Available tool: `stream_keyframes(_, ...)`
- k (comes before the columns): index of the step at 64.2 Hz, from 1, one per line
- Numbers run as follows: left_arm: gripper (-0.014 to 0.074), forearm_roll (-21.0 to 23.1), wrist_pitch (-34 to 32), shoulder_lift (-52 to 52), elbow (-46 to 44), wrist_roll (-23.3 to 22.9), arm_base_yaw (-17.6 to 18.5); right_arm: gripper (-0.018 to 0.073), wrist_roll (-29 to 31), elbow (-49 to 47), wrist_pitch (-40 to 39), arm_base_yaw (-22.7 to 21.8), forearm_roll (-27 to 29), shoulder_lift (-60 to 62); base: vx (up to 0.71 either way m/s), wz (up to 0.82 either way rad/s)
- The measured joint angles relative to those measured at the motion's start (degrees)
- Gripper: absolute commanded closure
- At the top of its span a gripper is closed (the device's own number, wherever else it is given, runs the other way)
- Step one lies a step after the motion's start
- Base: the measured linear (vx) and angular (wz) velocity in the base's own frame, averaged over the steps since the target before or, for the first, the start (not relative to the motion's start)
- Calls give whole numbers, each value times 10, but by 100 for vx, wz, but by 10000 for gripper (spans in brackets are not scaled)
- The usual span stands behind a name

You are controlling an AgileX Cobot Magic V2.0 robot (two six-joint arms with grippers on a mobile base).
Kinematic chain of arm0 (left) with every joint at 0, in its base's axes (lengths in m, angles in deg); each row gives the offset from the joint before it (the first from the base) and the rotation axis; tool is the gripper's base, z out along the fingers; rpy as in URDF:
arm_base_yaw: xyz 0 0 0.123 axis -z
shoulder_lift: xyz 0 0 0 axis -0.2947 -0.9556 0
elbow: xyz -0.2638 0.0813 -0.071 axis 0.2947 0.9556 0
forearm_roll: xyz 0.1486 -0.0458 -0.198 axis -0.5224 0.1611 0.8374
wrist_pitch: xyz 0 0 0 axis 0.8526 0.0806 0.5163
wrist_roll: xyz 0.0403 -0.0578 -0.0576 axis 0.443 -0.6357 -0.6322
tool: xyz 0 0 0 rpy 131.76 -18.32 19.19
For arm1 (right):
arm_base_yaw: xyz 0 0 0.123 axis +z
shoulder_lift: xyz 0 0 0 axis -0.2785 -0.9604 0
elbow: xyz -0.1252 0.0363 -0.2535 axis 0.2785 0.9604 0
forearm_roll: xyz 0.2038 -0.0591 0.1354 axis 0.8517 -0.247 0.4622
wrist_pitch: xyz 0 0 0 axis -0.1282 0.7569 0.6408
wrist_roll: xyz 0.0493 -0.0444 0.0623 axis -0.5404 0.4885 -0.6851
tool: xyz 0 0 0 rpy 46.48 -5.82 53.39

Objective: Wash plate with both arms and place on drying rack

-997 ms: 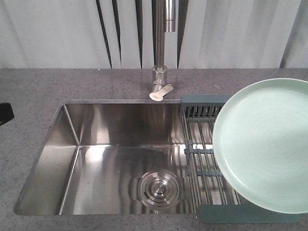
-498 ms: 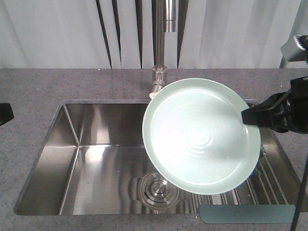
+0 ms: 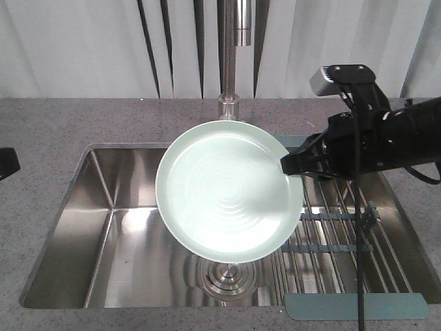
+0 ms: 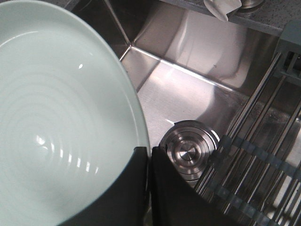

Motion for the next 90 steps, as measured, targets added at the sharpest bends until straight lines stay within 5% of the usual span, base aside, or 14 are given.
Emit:
stream_keyframes(17,603,0,0,0,0,0,0,564,-116,-110,-11,46,-105,-81,0,0)
stream_keyframes(37,603,0,0,0,0,0,0,564,-233,-216,7,34,-243,-122,0,0)
stream_keyframes(50,603,0,0,0,0,0,0,564,-252,-225,84,9,-306,-122,0,0)
stream_keyframes(65,603,0,0,0,0,0,0,564,-242,-225,181,8,-292,-107,0,0)
stream_keyframes(90,603,0,0,0,0,0,0,564,-201,-225,210,23,-154,-91,0,0)
